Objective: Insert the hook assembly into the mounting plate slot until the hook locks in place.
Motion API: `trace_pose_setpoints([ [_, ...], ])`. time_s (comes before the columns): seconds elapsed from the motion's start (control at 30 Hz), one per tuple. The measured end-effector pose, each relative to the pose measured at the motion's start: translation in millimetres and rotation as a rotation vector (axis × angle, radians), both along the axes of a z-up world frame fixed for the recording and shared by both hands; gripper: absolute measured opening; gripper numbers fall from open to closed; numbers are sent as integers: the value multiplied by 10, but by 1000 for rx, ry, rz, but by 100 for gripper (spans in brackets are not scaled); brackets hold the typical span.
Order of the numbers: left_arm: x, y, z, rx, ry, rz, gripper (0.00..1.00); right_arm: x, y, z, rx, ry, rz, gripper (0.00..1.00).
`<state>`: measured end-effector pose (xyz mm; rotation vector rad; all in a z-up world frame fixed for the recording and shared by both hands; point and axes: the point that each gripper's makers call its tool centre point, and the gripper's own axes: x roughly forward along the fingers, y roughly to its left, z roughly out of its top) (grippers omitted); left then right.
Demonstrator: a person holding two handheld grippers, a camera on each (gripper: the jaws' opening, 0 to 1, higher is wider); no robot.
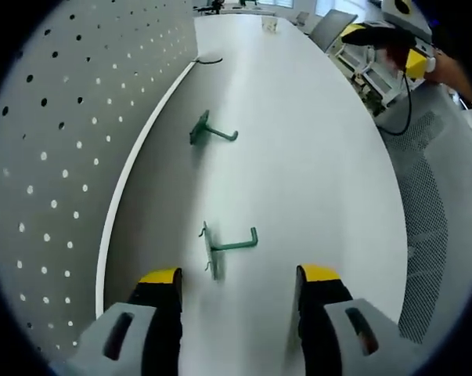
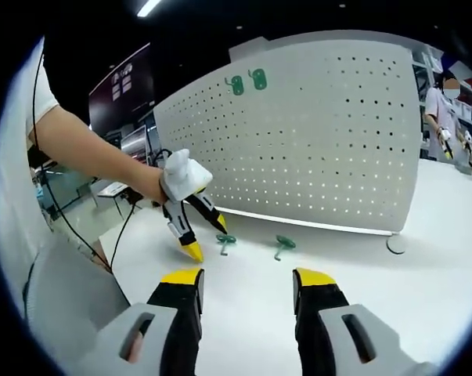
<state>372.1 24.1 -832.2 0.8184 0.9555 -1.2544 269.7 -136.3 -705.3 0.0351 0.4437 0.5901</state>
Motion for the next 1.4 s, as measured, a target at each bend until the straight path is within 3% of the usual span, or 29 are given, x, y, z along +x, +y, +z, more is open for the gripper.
trace_pose_setpoints([
  [0.27,49,-22,7,-17,-13,18,54,2,-5,3,-1,-2,-3,42],
  [0.4,68,-15,17,-10,-12,3,43,2,-15,-10,-4,2,-4,41],
  [0.57,90,-14,20,-13,-16,13,39,3,-23,-2,-5,1,-8,41],
  [0.6,89,-17,23,-18,-14,25,35,7,-28,4,-4,-1,-12,41],
  [0.67,103,-8,21,-20,-14,38,18,10,-28,0,4,2,-13,41],
  [0.73,122,6,12,-23,-13,62,11,9,-25,1,6,4,-13,41],
  [0.87,130,7,20,-37,-12,95,10,8,-19,10,16,4,-14,40],
  [1.4,144,-28,12,-16,-35,89,13,7,-21,9,16,3,-13,38],
])
